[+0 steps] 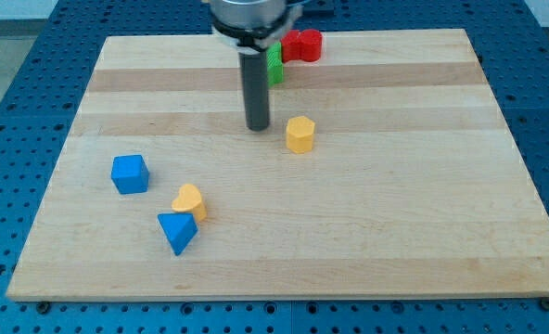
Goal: Move your arm close to the red star
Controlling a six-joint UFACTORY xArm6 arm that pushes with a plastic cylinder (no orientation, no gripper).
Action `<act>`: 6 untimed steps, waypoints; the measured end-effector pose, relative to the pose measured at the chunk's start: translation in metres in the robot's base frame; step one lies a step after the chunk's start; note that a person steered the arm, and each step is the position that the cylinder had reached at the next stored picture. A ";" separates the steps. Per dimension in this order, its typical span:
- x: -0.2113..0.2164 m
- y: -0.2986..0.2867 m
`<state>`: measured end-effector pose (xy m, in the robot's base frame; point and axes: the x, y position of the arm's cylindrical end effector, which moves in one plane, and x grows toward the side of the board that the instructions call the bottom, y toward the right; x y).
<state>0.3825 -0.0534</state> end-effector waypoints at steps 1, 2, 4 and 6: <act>-0.025 -0.038; -0.053 -0.066; -0.136 -0.068; -0.190 0.015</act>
